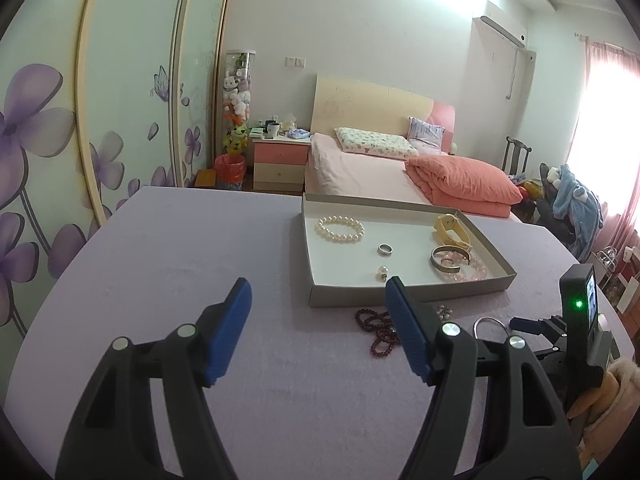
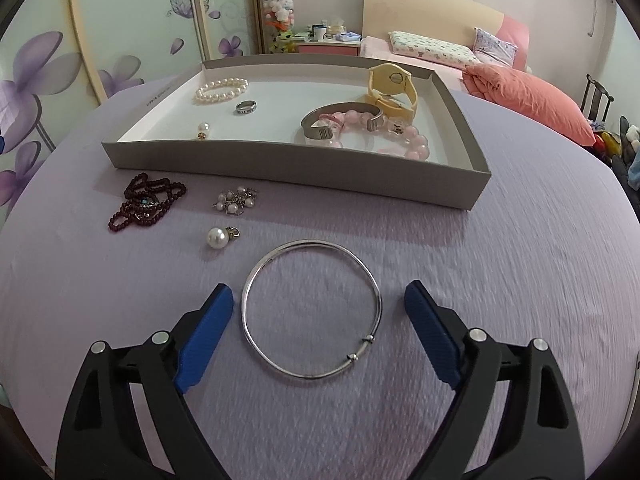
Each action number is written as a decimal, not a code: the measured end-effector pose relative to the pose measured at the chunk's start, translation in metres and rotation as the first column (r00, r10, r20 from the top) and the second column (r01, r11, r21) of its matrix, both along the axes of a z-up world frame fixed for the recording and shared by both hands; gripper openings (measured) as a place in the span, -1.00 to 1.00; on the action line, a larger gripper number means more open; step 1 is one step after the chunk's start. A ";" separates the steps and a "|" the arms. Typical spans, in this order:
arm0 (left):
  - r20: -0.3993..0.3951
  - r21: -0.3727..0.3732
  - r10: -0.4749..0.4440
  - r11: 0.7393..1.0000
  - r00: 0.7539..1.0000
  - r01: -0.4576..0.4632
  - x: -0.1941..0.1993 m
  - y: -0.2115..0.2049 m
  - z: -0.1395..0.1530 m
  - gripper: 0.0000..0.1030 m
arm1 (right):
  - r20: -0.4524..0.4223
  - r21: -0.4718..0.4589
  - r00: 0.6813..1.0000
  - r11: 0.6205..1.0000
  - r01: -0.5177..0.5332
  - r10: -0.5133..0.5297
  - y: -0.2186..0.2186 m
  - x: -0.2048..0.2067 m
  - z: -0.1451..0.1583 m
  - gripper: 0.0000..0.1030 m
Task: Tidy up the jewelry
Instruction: 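Grasp the silver bangle with the bead with the right tool, then grasp the dark red bead necklace with the left tool while the right tool holds the bangle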
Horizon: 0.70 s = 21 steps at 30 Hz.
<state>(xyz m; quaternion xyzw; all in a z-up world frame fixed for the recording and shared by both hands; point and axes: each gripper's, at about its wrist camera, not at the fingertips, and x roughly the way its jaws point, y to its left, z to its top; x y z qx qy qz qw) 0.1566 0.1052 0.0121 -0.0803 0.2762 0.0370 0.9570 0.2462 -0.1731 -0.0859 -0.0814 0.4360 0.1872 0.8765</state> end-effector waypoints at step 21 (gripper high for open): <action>-0.083 0.015 -0.054 0.998 0.995 0.056 0.017 -0.023 -0.025 0.32 | 0.003 0.066 1.000 0.998 0.016 -0.016 -0.023 -0.004 0.010 0.35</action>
